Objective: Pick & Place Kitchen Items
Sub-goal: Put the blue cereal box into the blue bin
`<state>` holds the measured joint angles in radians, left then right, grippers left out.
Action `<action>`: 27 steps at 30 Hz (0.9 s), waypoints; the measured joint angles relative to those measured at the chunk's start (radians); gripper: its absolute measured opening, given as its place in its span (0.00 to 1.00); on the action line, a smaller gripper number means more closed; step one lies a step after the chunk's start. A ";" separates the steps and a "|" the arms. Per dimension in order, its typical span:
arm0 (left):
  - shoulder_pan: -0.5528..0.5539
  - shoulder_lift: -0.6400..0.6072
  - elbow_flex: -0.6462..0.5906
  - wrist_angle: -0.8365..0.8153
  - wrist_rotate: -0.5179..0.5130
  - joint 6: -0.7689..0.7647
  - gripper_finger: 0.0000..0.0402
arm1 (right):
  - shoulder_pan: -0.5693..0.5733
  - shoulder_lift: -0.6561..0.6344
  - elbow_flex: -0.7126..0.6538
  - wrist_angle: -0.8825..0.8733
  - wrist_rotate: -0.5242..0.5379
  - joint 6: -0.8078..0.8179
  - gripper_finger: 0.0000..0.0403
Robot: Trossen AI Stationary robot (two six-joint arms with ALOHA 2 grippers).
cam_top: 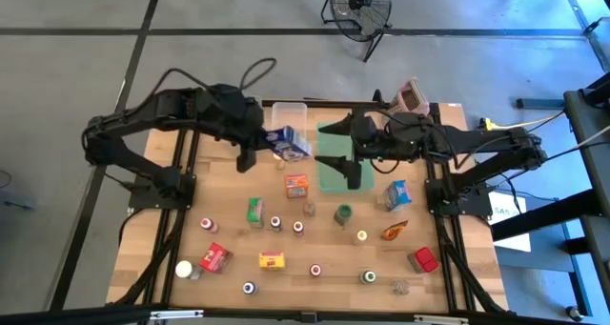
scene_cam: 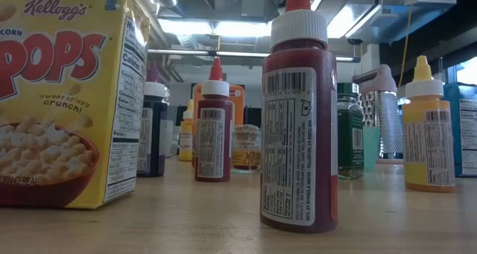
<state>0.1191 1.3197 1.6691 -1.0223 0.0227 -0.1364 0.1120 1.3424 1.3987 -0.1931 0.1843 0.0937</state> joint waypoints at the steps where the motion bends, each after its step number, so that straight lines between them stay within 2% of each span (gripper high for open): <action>1: -0.008 0.014 0.000 0.004 0.000 0.000 0.19 | -0.005 0.004 0.000 0.000 -0.002 -0.006 0.86; 9: -0.042 0.093 0.000 0.031 0.003 0.034 0.19 | -0.036 0.077 0.000 -0.006 -0.005 0.024 0.86; 15: -0.038 0.089 0.000 0.032 -0.006 0.018 0.19 | -0.040 0.085 -0.001 -0.004 -0.054 0.029 0.86; 27: -0.041 0.088 0.000 0.086 -0.004 0.002 0.19 | -0.053 0.123 -0.001 -0.014 -0.066 0.022 0.86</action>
<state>0.0780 1.4078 1.6691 -0.9358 0.0185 -0.1347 0.0589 1.4657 1.3975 -0.2072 0.1185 0.1154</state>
